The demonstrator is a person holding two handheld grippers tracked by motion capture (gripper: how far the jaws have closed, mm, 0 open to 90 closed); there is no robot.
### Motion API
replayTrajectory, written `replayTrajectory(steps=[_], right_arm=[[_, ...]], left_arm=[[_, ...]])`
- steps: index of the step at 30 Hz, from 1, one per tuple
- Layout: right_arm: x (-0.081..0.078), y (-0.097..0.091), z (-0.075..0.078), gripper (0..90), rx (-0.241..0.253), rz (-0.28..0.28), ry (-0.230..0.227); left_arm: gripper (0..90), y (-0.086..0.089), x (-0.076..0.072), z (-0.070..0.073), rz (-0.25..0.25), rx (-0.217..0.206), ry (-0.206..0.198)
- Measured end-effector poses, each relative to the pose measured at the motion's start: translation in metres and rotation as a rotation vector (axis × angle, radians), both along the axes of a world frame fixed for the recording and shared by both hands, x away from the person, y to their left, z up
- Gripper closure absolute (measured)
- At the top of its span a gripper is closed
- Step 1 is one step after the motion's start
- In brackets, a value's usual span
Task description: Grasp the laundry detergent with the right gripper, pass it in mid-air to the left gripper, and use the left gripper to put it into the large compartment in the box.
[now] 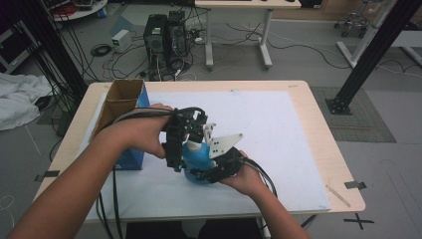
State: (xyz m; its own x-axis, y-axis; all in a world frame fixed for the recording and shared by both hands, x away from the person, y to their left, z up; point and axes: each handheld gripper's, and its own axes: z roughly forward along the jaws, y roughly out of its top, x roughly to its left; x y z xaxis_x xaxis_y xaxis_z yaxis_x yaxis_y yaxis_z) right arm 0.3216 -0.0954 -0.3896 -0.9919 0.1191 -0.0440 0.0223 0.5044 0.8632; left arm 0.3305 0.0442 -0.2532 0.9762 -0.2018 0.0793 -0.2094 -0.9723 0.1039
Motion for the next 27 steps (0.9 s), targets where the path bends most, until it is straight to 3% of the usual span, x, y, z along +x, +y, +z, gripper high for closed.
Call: replayTrajectory(steps=[5, 27], right_arm=[[0.000, 0.004, 0.001, 46.4, 0.002, 0.006, 0.003], [0.000, 0.009, 0.003, 46.5, 0.001, 0.025, 0.004]], left_arm=[[1.6, -0.003, -0.001, -0.002, -0.001, 0.005, -0.022], [1.7, -0.011, -0.005, -0.012, -0.013, 0.023, -0.026]])
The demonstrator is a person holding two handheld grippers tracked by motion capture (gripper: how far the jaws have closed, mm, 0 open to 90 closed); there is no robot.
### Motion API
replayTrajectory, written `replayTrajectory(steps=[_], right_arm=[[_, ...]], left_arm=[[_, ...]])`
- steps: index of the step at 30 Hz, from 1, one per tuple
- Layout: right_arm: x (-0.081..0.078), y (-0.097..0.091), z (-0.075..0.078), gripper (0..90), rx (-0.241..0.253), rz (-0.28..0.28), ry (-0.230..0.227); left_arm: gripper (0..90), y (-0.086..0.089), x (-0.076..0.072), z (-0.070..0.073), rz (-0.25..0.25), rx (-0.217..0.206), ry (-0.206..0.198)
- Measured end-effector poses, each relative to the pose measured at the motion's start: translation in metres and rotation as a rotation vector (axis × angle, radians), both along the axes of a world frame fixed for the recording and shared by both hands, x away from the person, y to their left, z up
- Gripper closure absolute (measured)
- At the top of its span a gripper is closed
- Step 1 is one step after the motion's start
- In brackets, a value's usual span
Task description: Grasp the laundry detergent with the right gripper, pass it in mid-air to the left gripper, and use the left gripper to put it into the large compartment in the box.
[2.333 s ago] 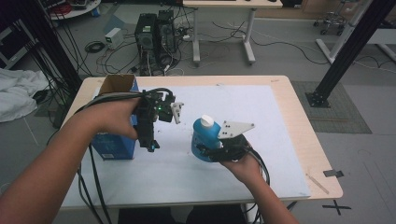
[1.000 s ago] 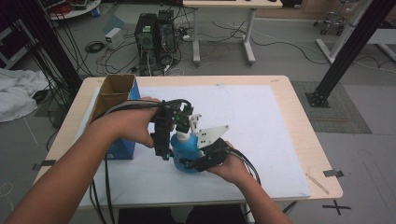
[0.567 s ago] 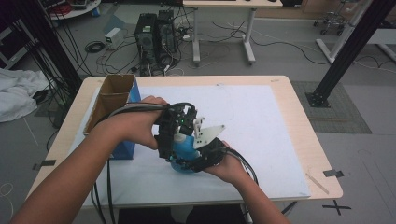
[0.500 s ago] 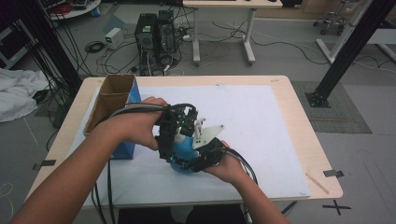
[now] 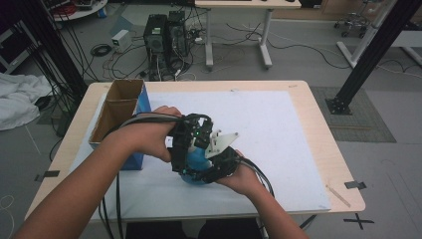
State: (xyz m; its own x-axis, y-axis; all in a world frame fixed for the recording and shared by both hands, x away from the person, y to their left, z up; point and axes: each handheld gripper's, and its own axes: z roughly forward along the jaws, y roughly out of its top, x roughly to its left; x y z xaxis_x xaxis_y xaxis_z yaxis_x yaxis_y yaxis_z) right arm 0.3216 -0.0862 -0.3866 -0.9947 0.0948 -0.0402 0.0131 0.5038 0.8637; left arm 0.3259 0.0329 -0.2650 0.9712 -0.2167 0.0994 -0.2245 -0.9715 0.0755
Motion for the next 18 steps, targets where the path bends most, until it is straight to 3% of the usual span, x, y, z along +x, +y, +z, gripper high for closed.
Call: replayTrajectory(steps=[13, 15, 18], right_arm=[[-0.0006, 0.0015, 0.0003, 46.5, 0.008, 0.001, -0.003], [-0.0005, 0.0016, 0.0004, 46.5, 0.007, 0.003, -0.005], [-0.0007, 0.0015, 0.0009, 46.5, 0.010, 0.002, -0.005]], left_arm=[[3.5, -0.0042, -0.0015, -0.0041, 0.002, 0.029, 0.000], [9.0, -0.0041, -0.0016, -0.0040, 0.002, 0.033, 0.006], [9.2, -0.0040, -0.0014, -0.0050, 0.007, 0.036, 0.002]])
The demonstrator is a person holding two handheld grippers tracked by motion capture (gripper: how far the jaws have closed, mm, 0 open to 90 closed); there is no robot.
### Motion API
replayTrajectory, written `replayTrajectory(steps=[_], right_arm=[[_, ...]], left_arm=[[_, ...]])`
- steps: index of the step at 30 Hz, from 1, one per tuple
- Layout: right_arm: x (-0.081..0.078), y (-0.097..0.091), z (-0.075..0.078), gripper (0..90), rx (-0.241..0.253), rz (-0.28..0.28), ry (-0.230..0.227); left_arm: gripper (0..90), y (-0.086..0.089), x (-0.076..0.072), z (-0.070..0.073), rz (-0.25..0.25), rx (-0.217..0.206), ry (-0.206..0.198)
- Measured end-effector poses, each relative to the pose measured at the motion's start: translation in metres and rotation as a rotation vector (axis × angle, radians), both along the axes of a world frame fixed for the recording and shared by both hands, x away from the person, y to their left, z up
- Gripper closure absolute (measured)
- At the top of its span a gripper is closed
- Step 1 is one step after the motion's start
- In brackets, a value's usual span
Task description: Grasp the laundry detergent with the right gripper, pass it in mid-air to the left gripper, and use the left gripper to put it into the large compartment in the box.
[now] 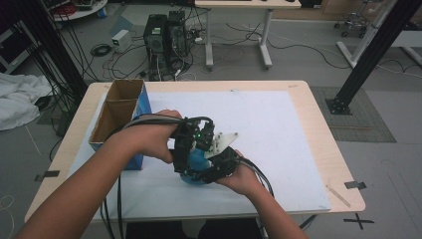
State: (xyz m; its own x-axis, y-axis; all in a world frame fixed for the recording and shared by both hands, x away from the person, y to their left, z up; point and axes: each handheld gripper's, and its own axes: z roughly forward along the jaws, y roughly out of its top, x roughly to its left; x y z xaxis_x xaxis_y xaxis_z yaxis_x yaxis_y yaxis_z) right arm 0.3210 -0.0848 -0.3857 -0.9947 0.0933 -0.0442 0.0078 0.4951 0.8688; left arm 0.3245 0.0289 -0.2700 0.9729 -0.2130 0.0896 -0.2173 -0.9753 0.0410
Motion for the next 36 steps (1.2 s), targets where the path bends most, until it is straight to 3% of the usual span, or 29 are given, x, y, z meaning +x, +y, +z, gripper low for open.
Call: replayTrajectory(steps=[22, 36], right_arm=[[0.0009, 0.0003, -0.0001, 46.5, -0.002, -0.002, 0.001], [0.0012, 0.0010, 0.0004, 46.6, 0.000, -0.002, 0.000]], left_arm=[[13.5, -0.0011, 0.0018, -0.0013, 0.010, 0.019, 0.000], [20.9, -0.0003, 0.0017, 0.0011, 0.015, 0.018, 0.012]])
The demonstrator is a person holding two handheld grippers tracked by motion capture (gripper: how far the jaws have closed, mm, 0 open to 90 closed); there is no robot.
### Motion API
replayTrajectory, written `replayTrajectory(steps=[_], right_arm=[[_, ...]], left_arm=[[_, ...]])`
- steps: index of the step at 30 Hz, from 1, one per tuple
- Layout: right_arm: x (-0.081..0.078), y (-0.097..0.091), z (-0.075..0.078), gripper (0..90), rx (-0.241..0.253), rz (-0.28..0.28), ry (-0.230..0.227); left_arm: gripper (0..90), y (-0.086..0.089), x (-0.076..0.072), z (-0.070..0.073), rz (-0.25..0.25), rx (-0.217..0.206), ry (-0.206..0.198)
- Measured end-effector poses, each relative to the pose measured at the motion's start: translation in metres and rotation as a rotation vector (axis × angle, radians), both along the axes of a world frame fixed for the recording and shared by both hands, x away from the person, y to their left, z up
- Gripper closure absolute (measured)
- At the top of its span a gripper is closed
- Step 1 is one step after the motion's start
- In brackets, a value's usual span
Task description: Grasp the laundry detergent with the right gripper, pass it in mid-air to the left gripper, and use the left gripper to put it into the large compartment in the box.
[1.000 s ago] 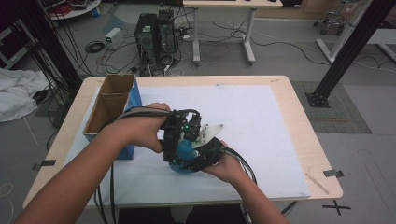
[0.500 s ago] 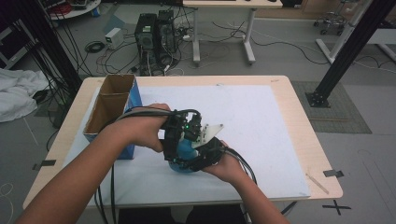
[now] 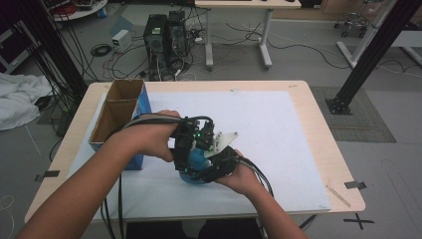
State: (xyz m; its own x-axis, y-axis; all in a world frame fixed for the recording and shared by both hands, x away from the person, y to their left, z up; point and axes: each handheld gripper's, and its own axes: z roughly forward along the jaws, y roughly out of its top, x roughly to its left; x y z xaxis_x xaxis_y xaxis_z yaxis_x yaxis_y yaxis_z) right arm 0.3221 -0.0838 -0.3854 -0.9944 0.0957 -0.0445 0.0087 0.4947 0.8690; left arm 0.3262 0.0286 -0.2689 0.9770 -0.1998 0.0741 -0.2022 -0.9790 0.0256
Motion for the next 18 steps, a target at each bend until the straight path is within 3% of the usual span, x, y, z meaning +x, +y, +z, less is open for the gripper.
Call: replayTrajectory(steps=[18], right_arm=[[-0.0033, 0.0023, 0.0019, 46.6, 0.002, 0.003, -0.003]], left_arm=[[26.6, -0.0015, -0.0025, 0.0001, 0.002, 0.011, 0.005]])
